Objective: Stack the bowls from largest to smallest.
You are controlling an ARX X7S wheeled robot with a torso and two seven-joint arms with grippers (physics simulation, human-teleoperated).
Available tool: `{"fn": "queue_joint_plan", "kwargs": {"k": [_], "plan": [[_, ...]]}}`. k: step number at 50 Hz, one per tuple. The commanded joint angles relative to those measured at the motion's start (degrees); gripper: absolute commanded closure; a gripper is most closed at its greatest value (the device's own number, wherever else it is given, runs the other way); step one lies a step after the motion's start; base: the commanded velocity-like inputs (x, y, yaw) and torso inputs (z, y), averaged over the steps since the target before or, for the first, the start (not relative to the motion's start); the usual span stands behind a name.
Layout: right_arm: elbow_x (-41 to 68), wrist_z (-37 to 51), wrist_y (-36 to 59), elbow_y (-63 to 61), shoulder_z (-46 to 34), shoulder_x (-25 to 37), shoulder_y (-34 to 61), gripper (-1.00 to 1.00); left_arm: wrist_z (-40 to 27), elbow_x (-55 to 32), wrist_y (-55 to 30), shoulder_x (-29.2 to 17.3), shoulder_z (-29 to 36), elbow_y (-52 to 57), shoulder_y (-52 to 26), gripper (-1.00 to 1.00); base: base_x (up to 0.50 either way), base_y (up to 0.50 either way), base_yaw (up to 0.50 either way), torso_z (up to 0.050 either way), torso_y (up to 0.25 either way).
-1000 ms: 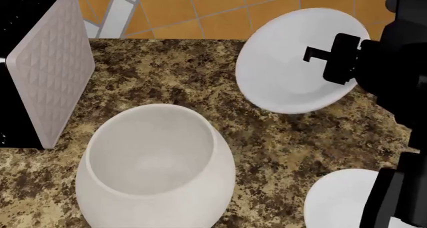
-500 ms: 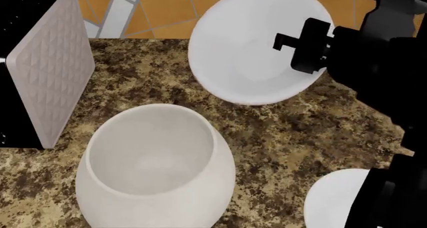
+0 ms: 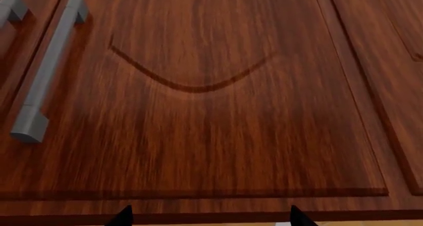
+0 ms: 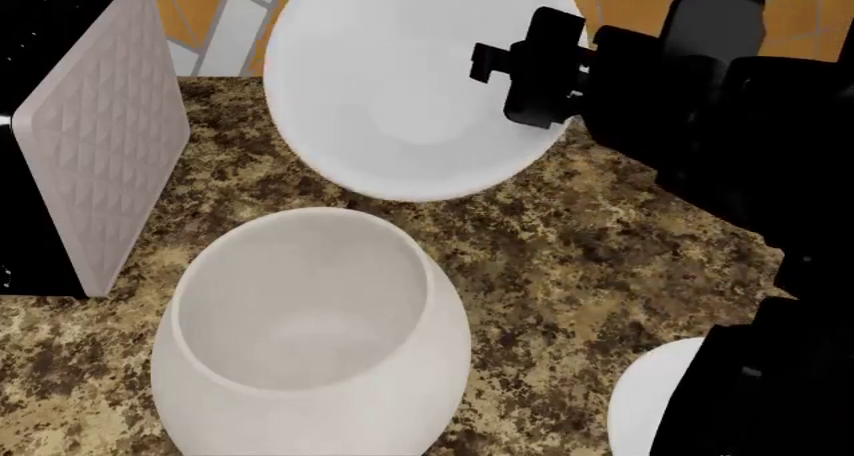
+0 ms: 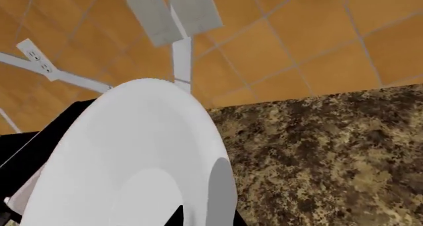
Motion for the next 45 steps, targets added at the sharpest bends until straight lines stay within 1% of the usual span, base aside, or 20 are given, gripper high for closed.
{"fn": "queue_joint_plan", "kwargs": {"k": [1, 4, 11, 14, 20, 27, 35, 45], "plan": [[18.31, 9.79, 1.97, -2.7, -1.06, 0.2, -1.46, 1.0, -0.22, -0.25, 0.08, -0.01, -0.07, 0.01, -0.13, -1.0, 0.0, 0.0, 0.0, 0.0, 0.0], [25.79, 14.48, 1.9, -2.67, -2.31, 0.68, -1.97, 1.0, -0.19, -0.17, 0.29, 0.08, 0.09, -0.08, 0.03, -1.0, 0.0, 0.0, 0.0, 0.0, 0.0], [32.18, 18.89, 1.57, -2.88, -3.51, 1.36, -3.37, 1.0, -0.34, -0.34, 0.31, -0.18, -0.13, 0.23, 0.41, -1.0, 0.0, 0.0, 0.0, 0.0, 0.0], [37.15, 22.43, 1.79, -3.42, -4.45, 1.97, -4.36, 1.0, -0.36, -0.47, 0.38, -0.25, -0.3, 0.19, 0.47, -1.0, 0.0, 0.0, 0.0, 0.0, 0.0], [43.85, 27.03, 1.52, -4.06, -6.19, 3.0, -6.1, 1.0, -0.34, -0.63, 0.77, -0.12, -0.41, 0.12, 0.68, -1.0, 0.0, 0.0, 0.0, 0.0, 0.0], [49.56, 29.95, 1.2, -5.05, -8.27, 3.49, -7.8, 1.0, -0.58, -0.85, 0.61, -0.31, -0.56, 0.45, 0.73, -1.0, 0.0, 0.0, 0.0, 0.0, 0.0], [52.16, 30.43, 0.04, -5.38, -10.68, 3.91, -8.78, 1.0, -0.66, -0.76, 0.9, -0.18, -0.31, 0.29, 0.85, -1.0, 0.0, 0.0, 0.0, 0.0, 0.0], [51.94, 29.19, -2.14, -4.96, -13.48, 4.6, -9.61, 1.0, -0.71, -0.93, 1.14, -0.56, -0.74, 0.31, 1.29, -1.0, 0.0, 0.0, 0.0, 0.0, 0.0]]}}
